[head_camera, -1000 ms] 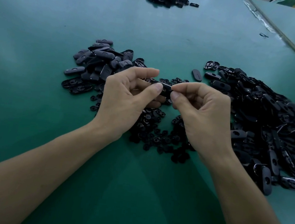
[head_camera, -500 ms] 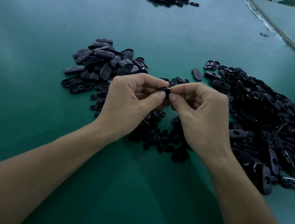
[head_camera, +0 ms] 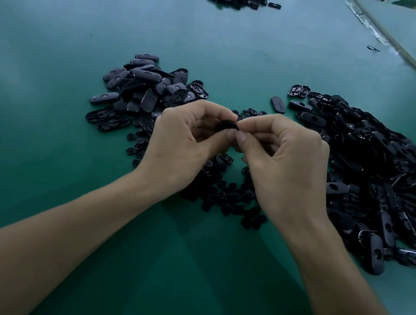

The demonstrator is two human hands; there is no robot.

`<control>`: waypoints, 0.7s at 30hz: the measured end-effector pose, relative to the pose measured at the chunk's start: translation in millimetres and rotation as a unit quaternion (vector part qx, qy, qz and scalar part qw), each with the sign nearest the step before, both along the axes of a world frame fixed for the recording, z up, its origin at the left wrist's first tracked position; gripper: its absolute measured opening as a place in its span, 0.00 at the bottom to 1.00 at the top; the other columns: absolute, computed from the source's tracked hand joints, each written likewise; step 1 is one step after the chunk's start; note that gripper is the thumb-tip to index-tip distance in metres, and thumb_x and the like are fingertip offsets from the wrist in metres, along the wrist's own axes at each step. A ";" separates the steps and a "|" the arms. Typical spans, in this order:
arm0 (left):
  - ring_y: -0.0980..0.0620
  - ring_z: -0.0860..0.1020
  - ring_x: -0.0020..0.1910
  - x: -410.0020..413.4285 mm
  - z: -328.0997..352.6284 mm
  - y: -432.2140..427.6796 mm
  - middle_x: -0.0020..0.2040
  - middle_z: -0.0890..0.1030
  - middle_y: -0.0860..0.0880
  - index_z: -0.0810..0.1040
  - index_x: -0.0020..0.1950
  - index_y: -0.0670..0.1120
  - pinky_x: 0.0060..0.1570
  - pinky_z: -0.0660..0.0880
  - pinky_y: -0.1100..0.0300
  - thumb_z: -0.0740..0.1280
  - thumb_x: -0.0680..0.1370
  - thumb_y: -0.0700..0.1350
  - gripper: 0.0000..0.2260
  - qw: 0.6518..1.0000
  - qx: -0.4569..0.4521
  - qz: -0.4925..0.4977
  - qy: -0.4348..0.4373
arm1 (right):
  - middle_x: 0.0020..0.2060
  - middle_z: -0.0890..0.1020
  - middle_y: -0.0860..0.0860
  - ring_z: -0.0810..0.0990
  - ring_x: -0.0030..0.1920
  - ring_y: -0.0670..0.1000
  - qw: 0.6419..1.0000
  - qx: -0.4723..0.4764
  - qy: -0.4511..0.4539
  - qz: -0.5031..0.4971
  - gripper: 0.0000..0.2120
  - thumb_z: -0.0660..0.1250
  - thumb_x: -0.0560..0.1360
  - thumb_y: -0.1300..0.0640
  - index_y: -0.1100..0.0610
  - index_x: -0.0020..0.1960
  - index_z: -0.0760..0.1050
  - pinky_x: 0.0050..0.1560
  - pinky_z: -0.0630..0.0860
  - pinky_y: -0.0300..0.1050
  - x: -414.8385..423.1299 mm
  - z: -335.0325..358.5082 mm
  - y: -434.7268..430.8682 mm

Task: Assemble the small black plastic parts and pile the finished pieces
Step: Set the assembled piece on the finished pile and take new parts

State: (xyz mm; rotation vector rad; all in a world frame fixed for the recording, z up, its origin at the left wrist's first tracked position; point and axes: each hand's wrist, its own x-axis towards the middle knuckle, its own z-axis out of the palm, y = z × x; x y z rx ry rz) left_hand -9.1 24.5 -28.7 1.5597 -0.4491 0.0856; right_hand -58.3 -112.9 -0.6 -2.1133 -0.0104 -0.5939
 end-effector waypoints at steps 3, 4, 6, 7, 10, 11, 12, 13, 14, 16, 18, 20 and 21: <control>0.55 0.84 0.41 0.4 -0.1 -0.3 0.42 0.85 0.52 0.81 0.48 0.50 0.45 0.80 0.62 0.75 0.74 0.35 0.11 1.000 0.012 0.001 -0.006 | 0.38 0.82 0.36 0.83 0.40 0.35 1.000 -0.009 -0.007 0.004 0.06 0.75 0.74 0.62 0.53 0.48 0.85 0.43 0.78 0.29 0.3 0.6 -2.3; 0.55 0.84 0.40 0.7 -0.7 -0.8 0.41 0.85 0.53 0.81 0.48 0.50 0.45 0.80 0.62 0.75 0.75 0.34 0.11 1.000 0.017 0.002 -0.008 | 0.38 0.83 0.37 0.83 0.39 0.36 1.000 -0.005 -0.008 0.005 0.06 0.75 0.74 0.62 0.53 0.47 0.85 0.43 0.78 0.30 0.8 0.2 -3.8; 0.55 0.83 0.39 0.8 -1.6 -1.3 0.40 0.85 0.53 0.81 0.49 0.49 0.43 0.80 0.62 0.74 0.75 0.34 0.11 1.000 0.015 0.000 -0.003 | 0.38 0.84 0.39 0.83 0.40 0.38 1.000 0.003 -0.006 0.002 0.07 0.75 0.73 0.61 0.51 0.48 0.85 0.43 0.77 0.30 2.5 -2.0 -6.9; 0.56 0.83 0.38 0.7 -1.6 -1.1 0.40 0.85 0.53 0.80 0.49 0.49 0.42 0.80 0.63 0.73 0.76 0.34 0.10 1.000 0.009 -0.002 0.001 | 0.40 0.84 0.40 0.83 0.40 0.39 1.000 -0.001 0.000 0.001 0.08 0.75 0.73 0.61 0.50 0.49 0.84 0.43 0.77 0.30 3.4 -3.1 -8.2; 0.57 0.83 0.39 0.6 -1.3 -0.1 0.40 0.85 0.54 0.80 0.49 0.48 0.42 0.79 0.65 0.71 0.77 0.33 0.10 1.000 0.003 -0.013 0.002 | 0.43 0.85 0.41 0.84 0.44 0.40 0.998 0.037 0.038 0.028 0.10 0.75 0.74 0.62 0.50 0.52 0.84 0.50 0.79 0.35 6.2 -6.3 -11.9; 0.57 0.83 0.40 0.6 -1.2 0.1 0.41 0.85 0.53 0.81 0.50 0.48 0.42 0.79 0.65 0.71 0.77 0.33 0.10 1.000 0.001 -0.017 0.003 | 0.43 0.86 0.42 0.85 0.45 0.41 0.996 0.058 0.047 0.039 0.10 0.75 0.74 0.63 0.50 0.52 0.84 0.52 0.80 0.37 6.9 -7.1 -13.0; 0.57 0.84 0.41 0.7 -1.2 0.1 0.42 0.85 0.53 0.81 0.51 0.47 0.43 0.80 0.65 0.71 0.77 0.33 0.10 1.000 -0.001 -0.020 0.005 | 0.43 0.86 0.42 0.85 0.45 0.41 0.995 0.075 0.052 0.047 0.10 0.75 0.74 0.63 0.50 0.51 0.84 0.52 0.80 0.39 7.3 -7.5 -14.1; 0.56 0.84 0.41 0.7 -1.3 0.1 0.42 0.86 0.52 0.81 0.52 0.47 0.43 0.80 0.65 0.71 0.77 0.33 0.09 1.000 -0.005 -0.023 0.008 | 0.42 0.86 0.43 0.85 0.44 0.41 0.993 0.088 0.053 0.052 0.10 0.75 0.74 0.63 0.50 0.50 0.83 0.52 0.81 0.39 7.7 -7.7 -15.2; 0.56 0.84 0.41 0.8 -1.5 0.2 0.42 0.86 0.52 0.81 0.52 0.46 0.43 0.80 0.64 0.71 0.77 0.33 0.09 1.000 -0.009 -0.024 0.011 | 0.41 0.86 0.44 0.85 0.43 0.42 0.992 0.099 0.053 0.057 0.09 0.75 0.74 0.63 0.50 0.49 0.83 0.50 0.81 0.39 8.0 -7.7 -16.4; 0.55 0.85 0.41 0.4 -1.2 0.1 0.42 0.86 0.51 0.82 0.52 0.46 0.43 0.81 0.63 0.72 0.76 0.33 0.09 0.999 -0.017 -0.025 0.018 | 0.40 0.87 0.45 0.86 0.42 0.42 0.990 0.111 0.054 0.065 0.09 0.76 0.73 0.63 0.50 0.48 0.83 0.48 0.81 0.38 8.1 -7.6 -18.3; 0.54 0.85 0.40 0.3 -0.8 0.2 0.41 0.86 0.50 0.82 0.51 0.46 0.42 0.81 0.63 0.72 0.76 0.33 0.10 0.999 -0.028 -0.025 0.027 | 0.39 0.87 0.45 0.86 0.41 0.43 0.989 0.118 0.061 0.072 0.09 0.75 0.73 0.64 0.50 0.48 0.83 0.46 0.80 0.36 7.7 -7.5 -20.0; 0.53 0.85 0.39 0.7 -0.4 0.5 0.40 0.86 0.50 0.82 0.51 0.46 0.42 0.81 0.63 0.72 0.76 0.32 0.10 0.998 -0.038 -0.027 0.034 | 0.40 0.87 0.45 0.85 0.41 0.42 0.988 0.122 0.064 0.075 0.09 0.75 0.73 0.64 0.51 0.48 0.84 0.45 0.79 0.35 8.1 -7.4 -20.9; 0.53 0.85 0.39 0.6 -0.1 0.7 0.40 0.86 0.50 0.82 0.51 0.46 0.42 0.81 0.63 0.72 0.75 0.32 0.10 0.998 -0.040 -0.027 0.036 | 0.40 0.87 0.45 0.85 0.41 0.42 0.988 0.123 0.063 0.074 0.09 0.76 0.73 0.64 0.51 0.48 0.84 0.46 0.80 0.36 8.3 -7.4 -21.0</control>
